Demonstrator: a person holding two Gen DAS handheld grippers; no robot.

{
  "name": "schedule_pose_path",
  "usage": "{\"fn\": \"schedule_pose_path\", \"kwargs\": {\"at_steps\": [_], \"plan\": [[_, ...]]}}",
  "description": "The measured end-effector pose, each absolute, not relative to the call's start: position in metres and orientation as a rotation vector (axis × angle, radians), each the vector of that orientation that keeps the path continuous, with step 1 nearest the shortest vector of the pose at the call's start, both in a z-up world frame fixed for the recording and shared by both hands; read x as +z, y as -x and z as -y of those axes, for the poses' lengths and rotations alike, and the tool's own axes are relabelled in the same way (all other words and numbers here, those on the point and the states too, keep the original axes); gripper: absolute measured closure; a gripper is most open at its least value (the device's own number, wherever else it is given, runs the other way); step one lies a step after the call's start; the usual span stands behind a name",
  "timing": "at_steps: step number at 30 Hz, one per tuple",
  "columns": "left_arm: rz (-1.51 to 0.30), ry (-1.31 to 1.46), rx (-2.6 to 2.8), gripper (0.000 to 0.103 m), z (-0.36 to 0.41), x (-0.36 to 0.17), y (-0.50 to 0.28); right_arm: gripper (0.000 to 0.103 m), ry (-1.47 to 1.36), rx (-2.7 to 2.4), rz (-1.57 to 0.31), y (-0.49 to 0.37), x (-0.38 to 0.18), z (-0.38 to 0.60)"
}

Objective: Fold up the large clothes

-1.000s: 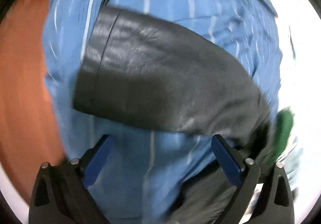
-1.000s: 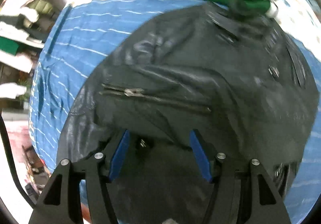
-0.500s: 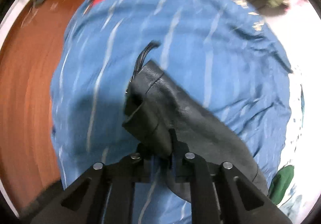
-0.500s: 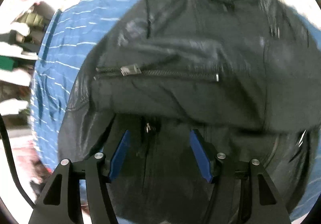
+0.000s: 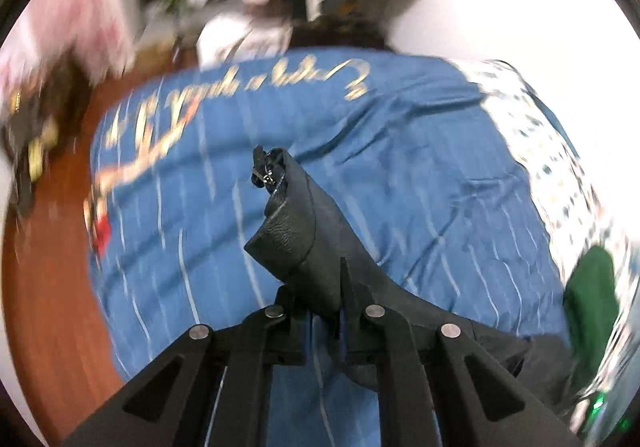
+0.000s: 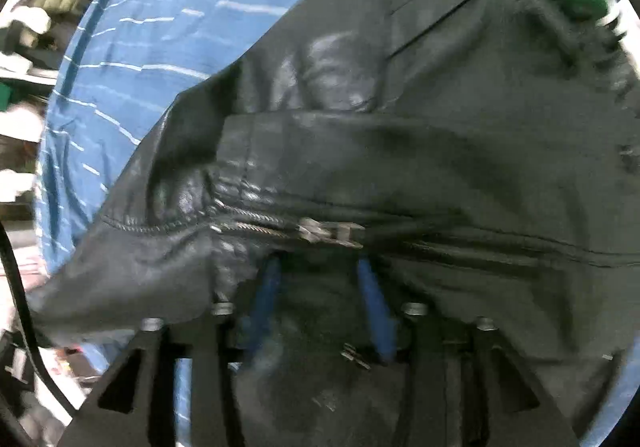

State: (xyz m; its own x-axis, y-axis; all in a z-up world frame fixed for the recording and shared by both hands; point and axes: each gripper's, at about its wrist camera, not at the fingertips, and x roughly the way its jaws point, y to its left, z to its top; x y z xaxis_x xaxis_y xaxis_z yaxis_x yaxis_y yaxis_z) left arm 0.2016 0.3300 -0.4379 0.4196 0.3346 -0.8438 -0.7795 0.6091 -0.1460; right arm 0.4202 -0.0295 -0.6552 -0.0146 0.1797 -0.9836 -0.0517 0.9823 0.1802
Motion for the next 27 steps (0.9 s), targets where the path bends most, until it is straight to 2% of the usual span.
{"fn": "schedule_pose_path", "kwargs": {"at_steps": [1, 6, 11, 16, 21, 27], "plan": [[-0.871, 0.491, 0.736, 0.097, -0.317, -0.424, -0.210, 0.028, -0.042, 0.132, -1.552, -0.417, -0.646, 0.034], [-0.818, 0.214, 0.669, 0.097, -0.255, -0.380, -0.238, 0.020, 0.191, -0.065, -1.437, -0.406, -0.620, 0.067], [-0.788, 0.065, 0.573, 0.097, -0.181, -0.356, -0.257, 0.020, 0.109, -0.083, -1.445, -0.403, -0.618, 0.113], [-0.801, 0.013, 0.416, 0.098, -0.073, -0.340, -0.276, 0.020, -0.035, -0.100, -1.450, -0.392, -0.605, 0.186], [-0.866, 0.051, 0.223, 0.098, 0.045, -0.350, -0.292, 0.020, -0.151, -0.166, -1.444, -0.376, -0.591, 0.288], [-1.016, 0.016, 0.055, 0.098, 0.172, -0.409, -0.309, 0.020, -0.238, -0.266, -1.473, -0.343, -0.597, 0.392]]}}
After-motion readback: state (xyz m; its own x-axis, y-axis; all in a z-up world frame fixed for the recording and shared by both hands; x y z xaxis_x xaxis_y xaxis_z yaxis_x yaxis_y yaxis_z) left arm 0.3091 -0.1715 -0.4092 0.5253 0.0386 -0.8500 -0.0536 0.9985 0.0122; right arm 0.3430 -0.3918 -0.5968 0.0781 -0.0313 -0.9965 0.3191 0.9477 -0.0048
